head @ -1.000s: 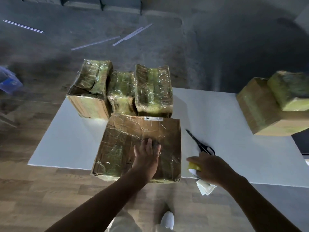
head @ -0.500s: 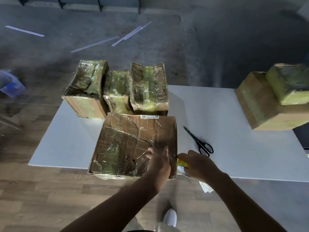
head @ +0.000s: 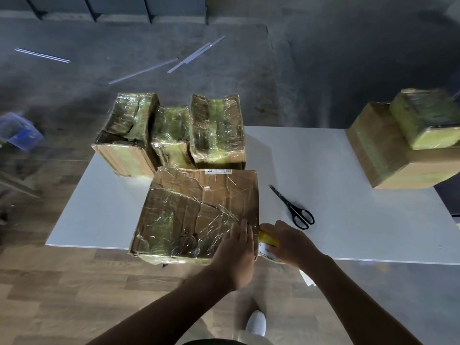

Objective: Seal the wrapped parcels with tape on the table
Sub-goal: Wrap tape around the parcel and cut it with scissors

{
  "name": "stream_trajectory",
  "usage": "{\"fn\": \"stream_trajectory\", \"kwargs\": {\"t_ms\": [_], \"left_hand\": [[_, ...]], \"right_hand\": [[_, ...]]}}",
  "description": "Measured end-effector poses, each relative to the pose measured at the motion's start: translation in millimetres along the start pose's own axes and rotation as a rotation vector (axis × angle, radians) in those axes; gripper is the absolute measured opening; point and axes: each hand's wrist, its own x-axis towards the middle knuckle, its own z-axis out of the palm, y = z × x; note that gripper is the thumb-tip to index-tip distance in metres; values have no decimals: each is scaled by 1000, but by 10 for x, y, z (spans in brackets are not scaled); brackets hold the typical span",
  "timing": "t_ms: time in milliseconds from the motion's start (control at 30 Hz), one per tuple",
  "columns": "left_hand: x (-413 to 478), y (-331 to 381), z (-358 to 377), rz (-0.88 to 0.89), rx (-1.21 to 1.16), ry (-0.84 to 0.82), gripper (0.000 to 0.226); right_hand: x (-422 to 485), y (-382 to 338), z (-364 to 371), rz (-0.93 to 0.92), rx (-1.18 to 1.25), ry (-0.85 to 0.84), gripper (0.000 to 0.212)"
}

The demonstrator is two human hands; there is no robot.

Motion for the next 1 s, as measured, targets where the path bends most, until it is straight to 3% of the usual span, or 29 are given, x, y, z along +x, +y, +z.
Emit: {"fn": "stream_trajectory", "kwargs": {"t_ms": [133, 333, 500, 567, 667, 833, 1000], "left_hand": [[-54, -83, 139, -22, -117, 47, 101], [41, -164, 273, 88, -79, 191, 98], [-27, -173, 54, 28, -9, 261, 82], [-66, -237, -20, 55, -34, 361, 76], [-172, -410, -142, 56, -91, 393, 80], [-470, -739, -474, 50, -194, 648, 81], [-711, -1038, -688, -10, -218, 889, 64]], "right_hand": [[-11, 35, 33, 15, 120, 1, 48], [10, 82, -35, -51, 180, 34, 40], [48, 85, -167, -69, 201, 57, 44], [49, 55, -245, -91, 226, 88, 46], [42, -58, -463, -138, 215, 160, 46], [65, -421, -1020, -300, 262, 236, 46], [136, -903, -1639, -438, 228, 409, 54]]}}
